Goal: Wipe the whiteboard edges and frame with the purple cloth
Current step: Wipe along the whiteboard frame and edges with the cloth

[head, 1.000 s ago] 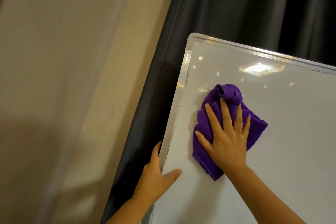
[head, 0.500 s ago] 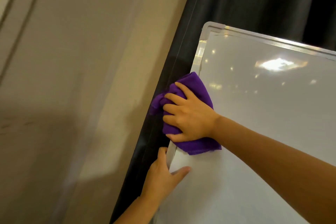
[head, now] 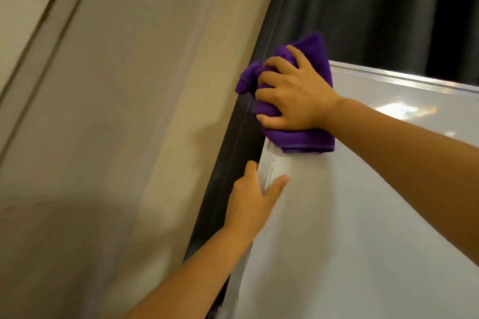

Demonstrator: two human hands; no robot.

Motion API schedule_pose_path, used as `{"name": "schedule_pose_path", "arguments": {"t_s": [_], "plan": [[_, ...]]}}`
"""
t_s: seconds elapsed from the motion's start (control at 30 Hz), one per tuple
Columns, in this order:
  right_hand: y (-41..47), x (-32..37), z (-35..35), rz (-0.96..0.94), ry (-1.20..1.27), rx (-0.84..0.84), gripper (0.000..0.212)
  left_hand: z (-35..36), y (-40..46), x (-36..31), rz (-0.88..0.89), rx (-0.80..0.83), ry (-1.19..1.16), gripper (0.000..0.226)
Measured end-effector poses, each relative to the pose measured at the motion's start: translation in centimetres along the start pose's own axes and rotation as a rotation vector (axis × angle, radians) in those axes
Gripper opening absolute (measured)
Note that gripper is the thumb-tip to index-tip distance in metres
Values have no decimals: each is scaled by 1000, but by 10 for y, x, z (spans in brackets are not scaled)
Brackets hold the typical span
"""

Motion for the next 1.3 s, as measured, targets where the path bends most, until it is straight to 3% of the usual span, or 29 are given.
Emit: {"name": "schedule_pose_path", "arguments": {"t_s": [0.1,0.23,0.43,0.57,0.87,1.07,1.2,1.3], "plan": [[-4,-3,1,6,10,-30,51,-7,27,-15,49,-69,-4,32],[-8,-27,-12,178,70,-154,56,-3,27,-14,51,-69,8,30],[-25,-68,-16,376,114,-256,59,-5,27,-14,54,-111,79,46],[-63,-100,-19,544,100,-245,56,-5,31,-12,49,-105,122,44],[-140,-132,-33,588,98,-233,60,-12,100,-60,116,-170,161,38],[-204,-151,-48,674,102,-211,68,-16,124,-66,119,-112,227,47],[-216,-160,-54,707,105,-182,72,-16,137,-83,137,-107,160,66],[-215,-160,-54,721,97,-170,73,-18,150,-100,239,-185,402,71]]}}
Point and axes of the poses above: each hand's wrist, its own y-axis towards the middle knuckle, its own z-axis out of the palm, x = y × z, the point moved 4 cm from there along y, towards the middle knuckle, and after that the axes turned 15 degrees about y, right-handed, at the moved point
